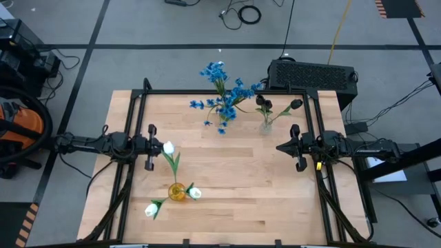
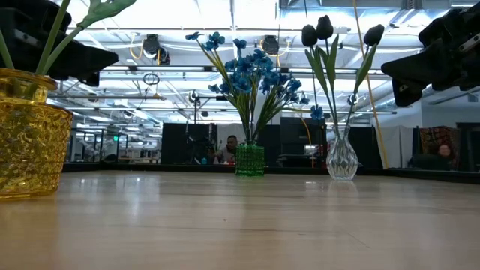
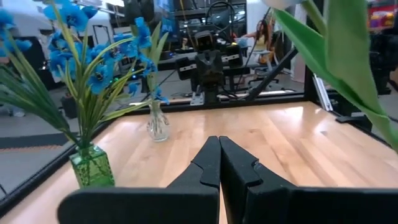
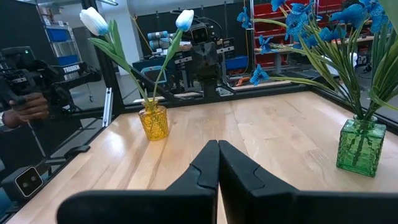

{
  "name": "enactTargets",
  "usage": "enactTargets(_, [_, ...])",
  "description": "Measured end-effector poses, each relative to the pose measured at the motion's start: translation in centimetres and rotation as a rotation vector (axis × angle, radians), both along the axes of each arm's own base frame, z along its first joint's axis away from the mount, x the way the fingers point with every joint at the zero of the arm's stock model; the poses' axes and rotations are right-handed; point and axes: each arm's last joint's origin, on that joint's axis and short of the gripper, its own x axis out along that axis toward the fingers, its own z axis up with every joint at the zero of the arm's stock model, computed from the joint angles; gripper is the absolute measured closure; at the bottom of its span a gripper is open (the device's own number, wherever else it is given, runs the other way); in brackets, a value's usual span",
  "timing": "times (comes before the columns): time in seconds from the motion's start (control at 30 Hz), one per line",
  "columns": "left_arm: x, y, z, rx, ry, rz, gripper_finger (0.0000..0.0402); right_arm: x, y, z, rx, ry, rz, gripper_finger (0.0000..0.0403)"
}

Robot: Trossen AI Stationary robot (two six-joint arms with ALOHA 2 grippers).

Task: Sort flowers into vase by color
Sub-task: Return to Home Position

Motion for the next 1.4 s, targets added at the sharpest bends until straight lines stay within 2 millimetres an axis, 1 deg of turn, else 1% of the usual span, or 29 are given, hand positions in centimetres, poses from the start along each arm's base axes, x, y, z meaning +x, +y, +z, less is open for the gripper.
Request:
enactTargets(0.23, [0.01, 0.07, 0.0, -0.075, 0.001, 0.0, 0.0401, 0.0, 0.0, -0.01, 0.0, 0.0, 0.0, 0.0403])
enactTargets(0.6, [0.01, 0.05, 0.03, -0.075, -0.001, -0.009, 0.0401, 0.0, 0.0, -0.01, 0.0, 0.0, 0.0, 0.0403])
enactTargets(0.83, [0.0, 0.05, 0.12, -0.076, -0.011, -0.01, 0.0385, 0.0, 0.0, -0.01, 0.0, 0.0, 0.0, 0.0403])
enactTargets(1.4, [0.0, 0.05, 0.18, -0.077, -0.017, -0.01, 0.0382, 0.0, 0.0, -0.01, 0.0, 0.0, 0.0, 0.0403])
